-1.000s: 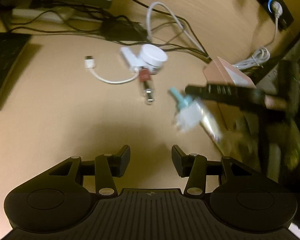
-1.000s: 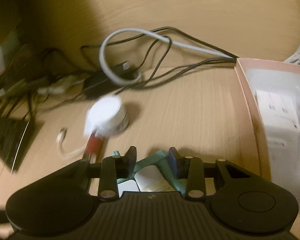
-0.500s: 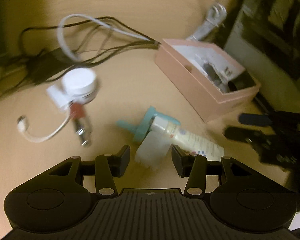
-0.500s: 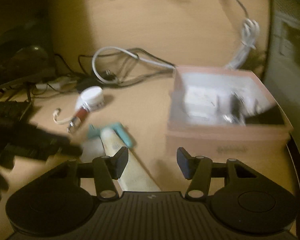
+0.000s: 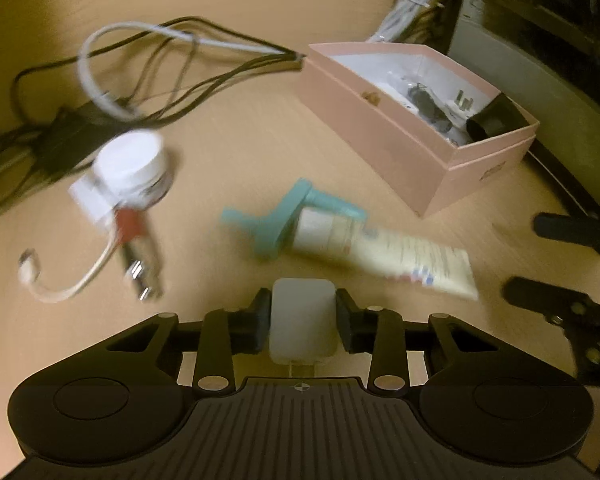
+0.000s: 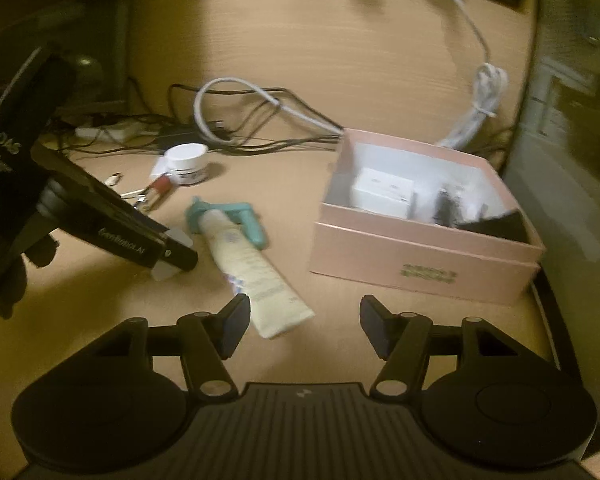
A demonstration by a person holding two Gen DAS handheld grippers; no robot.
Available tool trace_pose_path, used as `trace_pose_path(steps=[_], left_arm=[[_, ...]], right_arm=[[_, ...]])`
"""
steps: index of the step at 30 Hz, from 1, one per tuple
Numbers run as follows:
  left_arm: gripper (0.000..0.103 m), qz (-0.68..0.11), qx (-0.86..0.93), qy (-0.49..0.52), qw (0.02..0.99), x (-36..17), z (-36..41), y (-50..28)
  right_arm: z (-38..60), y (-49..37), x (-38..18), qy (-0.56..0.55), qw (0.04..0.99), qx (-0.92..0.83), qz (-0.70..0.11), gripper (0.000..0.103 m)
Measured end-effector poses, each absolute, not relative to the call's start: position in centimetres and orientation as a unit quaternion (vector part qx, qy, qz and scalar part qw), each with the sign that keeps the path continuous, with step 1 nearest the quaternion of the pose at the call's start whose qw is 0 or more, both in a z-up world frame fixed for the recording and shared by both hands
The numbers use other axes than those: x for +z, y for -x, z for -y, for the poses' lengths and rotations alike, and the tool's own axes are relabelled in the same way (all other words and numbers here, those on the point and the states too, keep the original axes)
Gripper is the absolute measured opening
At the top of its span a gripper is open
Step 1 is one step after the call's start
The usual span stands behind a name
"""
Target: Organize rigid objects
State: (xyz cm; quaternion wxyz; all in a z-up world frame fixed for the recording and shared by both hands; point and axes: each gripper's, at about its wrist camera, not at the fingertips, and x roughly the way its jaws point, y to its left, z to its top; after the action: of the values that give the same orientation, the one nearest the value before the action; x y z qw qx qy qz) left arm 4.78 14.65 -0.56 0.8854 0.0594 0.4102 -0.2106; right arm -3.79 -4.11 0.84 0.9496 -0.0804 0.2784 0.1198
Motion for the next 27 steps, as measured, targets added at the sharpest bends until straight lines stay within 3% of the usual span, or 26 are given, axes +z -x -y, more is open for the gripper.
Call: trace_pose_path(steps=[7,12,18,21,23,27], left_arm=[[0.037,-0.408,-0.113,0.026,0.906,-1.1,-20.8,-0.2],[0.038,-0.402,-0.059,0.07,0.911,-1.6,-24.1,2.1],[0.039,-0.393,-0.049,0.077,0.915,-1.7,-24.4,2.8],[0.04,-0.396,-0.052,0.066,0.914,-1.6,-24.1,2.6],[0.04,-0.396,-0.052,0.07,0.914,-1.8,-24.2,2.6],[0.04,-0.392,-0.052,0.092,0.914,-1.9,-24.7,3.0]], right_arm=[[-1.5,0.3,1.5,0.124,0.935,0.203,-0.264,0.061],[-7.2,-4.2,2.0,0.134,0.923,0.252,-0.258,0.067],[-14.4,-10.7,0.9,0.095,0.909,0.261,-0.311,0.065],[-16.5,-11.7,-0.3,0.132,0.899,0.254,-0.33,0.046],[-16.6,-11.3,-0.7,0.141,0.895,0.255,-0.337,0.023],[-14.1,-9.1,0.4,0.125,0.895,0.267,-0.335,0.02]])
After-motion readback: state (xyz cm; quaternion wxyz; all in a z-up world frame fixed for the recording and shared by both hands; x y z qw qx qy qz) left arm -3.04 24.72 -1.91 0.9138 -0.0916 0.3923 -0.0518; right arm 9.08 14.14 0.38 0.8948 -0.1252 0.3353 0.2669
